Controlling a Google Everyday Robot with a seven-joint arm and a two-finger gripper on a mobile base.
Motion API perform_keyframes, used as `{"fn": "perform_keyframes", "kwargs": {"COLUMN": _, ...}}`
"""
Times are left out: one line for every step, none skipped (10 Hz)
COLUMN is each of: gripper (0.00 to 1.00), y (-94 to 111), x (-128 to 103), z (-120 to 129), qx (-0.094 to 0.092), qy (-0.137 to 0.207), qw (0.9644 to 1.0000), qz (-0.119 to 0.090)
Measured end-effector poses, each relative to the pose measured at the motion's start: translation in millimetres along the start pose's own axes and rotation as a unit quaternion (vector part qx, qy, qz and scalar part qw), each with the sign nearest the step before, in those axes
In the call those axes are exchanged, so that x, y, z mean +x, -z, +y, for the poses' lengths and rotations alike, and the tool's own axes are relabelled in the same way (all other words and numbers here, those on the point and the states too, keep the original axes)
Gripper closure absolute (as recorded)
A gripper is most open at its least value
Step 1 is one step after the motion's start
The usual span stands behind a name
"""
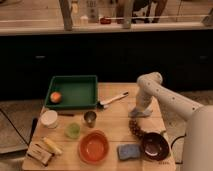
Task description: Place towel in metal cup
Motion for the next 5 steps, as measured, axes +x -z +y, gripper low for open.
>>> {"fn": "perform_keyframes", "kwargs": {"gripper": 1.00, "y": 3.5, "x": 0.7, "z": -0.7, "qx": 0.006, "qy": 0.000, "qw": 1.0000, "qz": 0.000}}
{"fn": "perform_keyframes", "kwargs": {"gripper": 1.00, "y": 8.2, "x": 0.8, "z": -1.2, "qx": 0.013, "qy": 0.000, "qw": 0.9999, "qz": -0.001}}
{"fn": "perform_keyframes", "kwargs": {"gripper": 1.00, "y": 13.2, "x": 1.9, "z": -0.8, "qx": 0.019, "qy": -0.002, "qw": 0.9998, "qz": -0.001}}
{"fn": "perform_keyframes", "kwargs": {"gripper": 1.00, "y": 16.5, "x": 2.2, "z": -0.8, "qx": 0.024, "qy": -0.002, "qw": 0.9997, "qz": -0.002}}
{"fn": "perform_keyframes", "kwargs": {"gripper": 1.00, "y": 20.6, "x": 2.4, "z": -1.0, "qx": 0.028, "qy": -0.003, "qw": 0.9996, "qz": -0.003}}
